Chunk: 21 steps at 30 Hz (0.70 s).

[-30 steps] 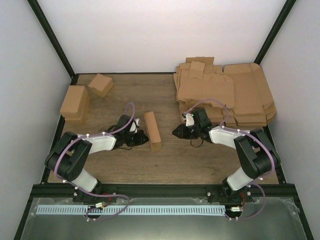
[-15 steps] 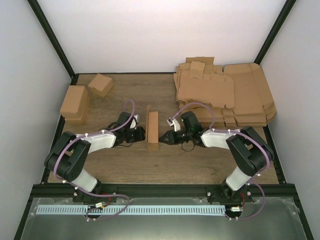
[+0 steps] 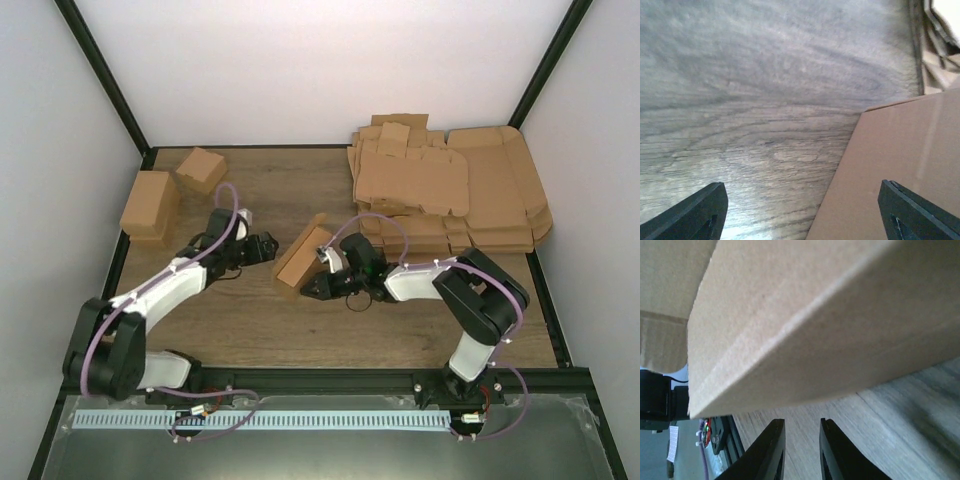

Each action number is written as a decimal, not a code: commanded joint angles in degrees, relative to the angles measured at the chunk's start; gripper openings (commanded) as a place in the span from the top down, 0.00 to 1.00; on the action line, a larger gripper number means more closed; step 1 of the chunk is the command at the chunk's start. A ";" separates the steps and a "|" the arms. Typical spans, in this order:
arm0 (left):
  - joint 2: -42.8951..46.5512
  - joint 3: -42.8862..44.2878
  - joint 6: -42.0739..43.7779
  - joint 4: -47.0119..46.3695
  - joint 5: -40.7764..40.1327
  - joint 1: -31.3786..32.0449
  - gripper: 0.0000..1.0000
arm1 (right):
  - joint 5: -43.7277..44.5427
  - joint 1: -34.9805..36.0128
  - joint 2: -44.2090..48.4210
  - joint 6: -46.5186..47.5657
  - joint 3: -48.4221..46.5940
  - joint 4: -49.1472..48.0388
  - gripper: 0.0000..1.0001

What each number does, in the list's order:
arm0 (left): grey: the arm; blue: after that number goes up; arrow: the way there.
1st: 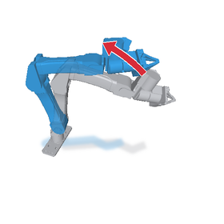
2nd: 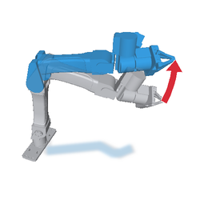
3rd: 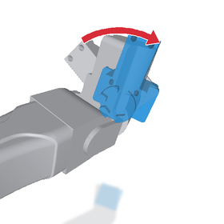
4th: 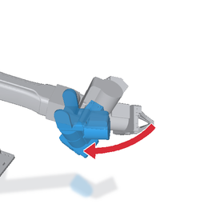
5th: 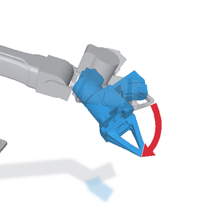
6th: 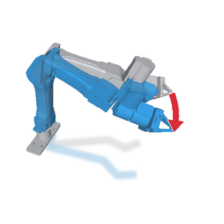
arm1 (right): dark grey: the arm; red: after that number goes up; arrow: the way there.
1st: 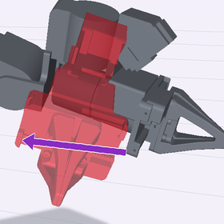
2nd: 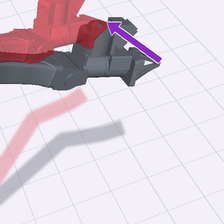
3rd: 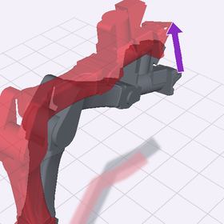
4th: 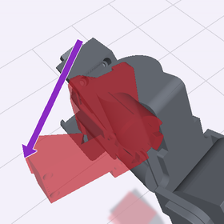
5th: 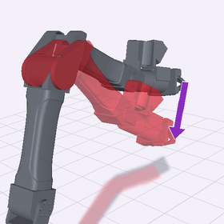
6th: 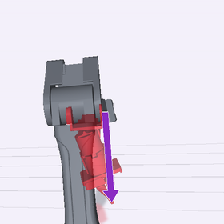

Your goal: Fold the paper box

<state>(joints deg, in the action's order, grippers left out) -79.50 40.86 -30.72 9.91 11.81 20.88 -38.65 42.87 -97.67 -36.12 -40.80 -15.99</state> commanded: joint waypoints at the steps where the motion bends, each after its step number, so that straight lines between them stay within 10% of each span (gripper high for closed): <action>1: 8.03 2.98 4.12 7.88 -4.05 -0.11 0.10 | 2.92 0.92 -1.21 -2.46 -1.81 -6.91 0.79; 10: 9.37 9.54 14.89 13.05 11.12 0.81 0.00 | 4.12 2.73 -0.80 -2.88 -1.67 -10.79 0.79; 21: -3.80 24.73 30.35 26.32 -5.37 13.63 0.00 | 13.43 2.41 6.13 -0.79 0.59 -1.68 0.79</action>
<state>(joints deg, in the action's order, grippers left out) -81.43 61.84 -7.92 30.00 12.58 33.28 -30.50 45.19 -95.20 -38.33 -40.32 -21.58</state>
